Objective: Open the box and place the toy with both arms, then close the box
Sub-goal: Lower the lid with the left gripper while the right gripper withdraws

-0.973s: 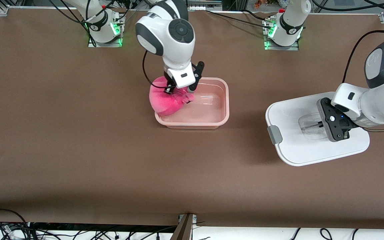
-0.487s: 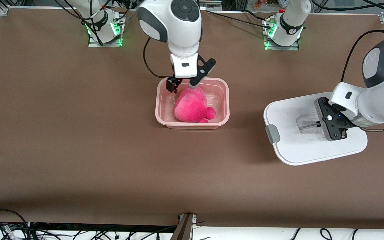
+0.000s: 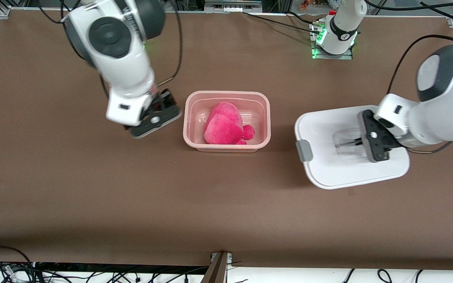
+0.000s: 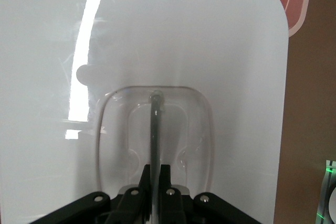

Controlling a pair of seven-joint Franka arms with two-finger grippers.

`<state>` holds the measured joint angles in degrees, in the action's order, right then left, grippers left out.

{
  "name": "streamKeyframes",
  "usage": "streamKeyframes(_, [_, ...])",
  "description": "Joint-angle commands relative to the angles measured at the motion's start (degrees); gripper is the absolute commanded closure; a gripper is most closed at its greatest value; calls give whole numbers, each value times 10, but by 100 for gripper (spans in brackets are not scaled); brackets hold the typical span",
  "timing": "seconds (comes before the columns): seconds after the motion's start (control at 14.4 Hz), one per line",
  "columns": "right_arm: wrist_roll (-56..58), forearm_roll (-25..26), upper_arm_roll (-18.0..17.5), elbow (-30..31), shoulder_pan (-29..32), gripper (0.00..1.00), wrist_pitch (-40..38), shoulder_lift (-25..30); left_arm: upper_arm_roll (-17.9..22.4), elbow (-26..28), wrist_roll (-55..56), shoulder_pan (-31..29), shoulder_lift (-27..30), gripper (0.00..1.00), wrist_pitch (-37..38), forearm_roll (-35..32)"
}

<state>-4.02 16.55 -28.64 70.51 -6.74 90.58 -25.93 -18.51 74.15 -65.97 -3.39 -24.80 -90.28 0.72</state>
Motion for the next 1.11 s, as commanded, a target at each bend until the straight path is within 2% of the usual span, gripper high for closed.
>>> streamKeyframes(0.0, [-7,-8,-4,0,48,0,-28,5,3,2,59,83,-16,100,-2,3])
streamKeyframes(0.14, [-4,-8,-3,-1,86,0,-30,5,4,-2,94,149,-38,100,-12,2])
streamKeyframes(0.35, [-3,-12,-3,-3,137,0,-51,21,3,-2,166,210,-56,100,-62,6])
streamKeyframes(0.56, [-3,-13,10,-23,151,0,-58,41,4,-9,200,269,-90,100,-76,5])
streamKeyframes(0.76, [-1,-22,62,-27,154,0,-60,56,5,-9,204,301,-108,100,-97,-3])
streamKeyframes(0.83, [1,-39,97,-25,154,0,-64,71,7,-9,204,313,-110,100,-97,-4])
streamKeyframes(1.04, [20,-153,196,-20,150,0,-77,90,8,-9,204,319,-128,100,-121,-4])
